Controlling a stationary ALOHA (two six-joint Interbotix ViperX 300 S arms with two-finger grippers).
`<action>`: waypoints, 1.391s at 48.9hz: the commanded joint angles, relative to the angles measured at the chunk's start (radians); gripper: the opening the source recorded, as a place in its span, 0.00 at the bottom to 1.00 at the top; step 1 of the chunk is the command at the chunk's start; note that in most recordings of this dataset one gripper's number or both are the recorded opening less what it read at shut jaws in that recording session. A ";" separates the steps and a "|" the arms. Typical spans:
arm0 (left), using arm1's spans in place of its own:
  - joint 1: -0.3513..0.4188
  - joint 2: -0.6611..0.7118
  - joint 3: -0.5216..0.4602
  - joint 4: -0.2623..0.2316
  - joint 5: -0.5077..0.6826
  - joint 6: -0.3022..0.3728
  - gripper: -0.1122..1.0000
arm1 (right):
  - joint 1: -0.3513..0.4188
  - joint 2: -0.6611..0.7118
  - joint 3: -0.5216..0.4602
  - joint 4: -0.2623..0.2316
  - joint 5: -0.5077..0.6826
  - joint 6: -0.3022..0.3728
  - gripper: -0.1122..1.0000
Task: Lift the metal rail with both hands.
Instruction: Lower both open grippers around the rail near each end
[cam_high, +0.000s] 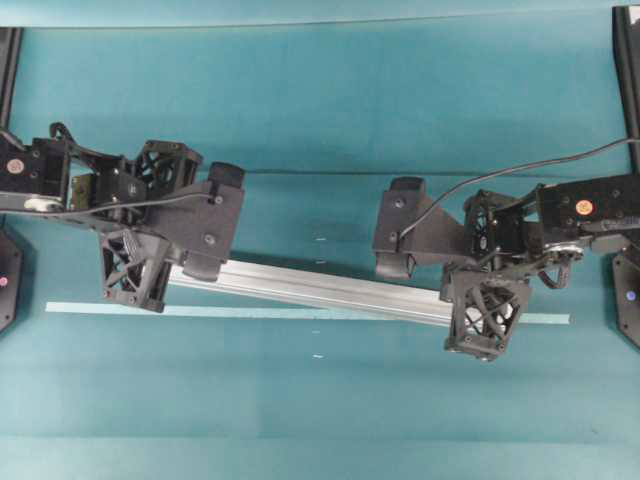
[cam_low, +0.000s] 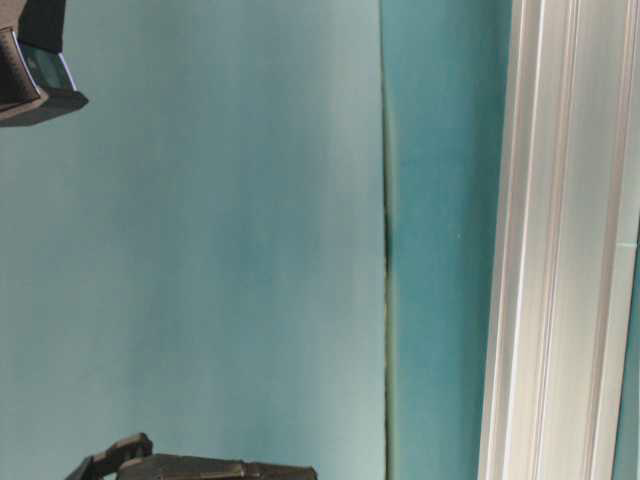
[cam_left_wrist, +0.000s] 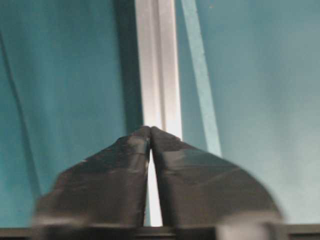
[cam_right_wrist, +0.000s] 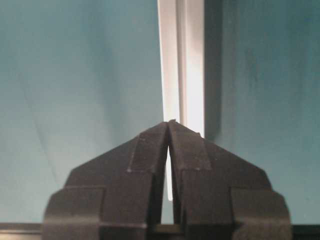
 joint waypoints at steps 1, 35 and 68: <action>-0.006 -0.011 -0.005 0.000 0.002 -0.020 0.29 | -0.006 0.005 0.003 -0.003 -0.021 0.003 0.22; -0.025 0.008 0.061 0.002 -0.052 -0.071 0.99 | 0.003 0.014 0.084 -0.049 -0.155 0.110 1.00; 0.028 0.140 0.186 0.002 -0.304 -0.133 0.99 | 0.028 0.103 0.219 -0.066 -0.360 0.103 1.00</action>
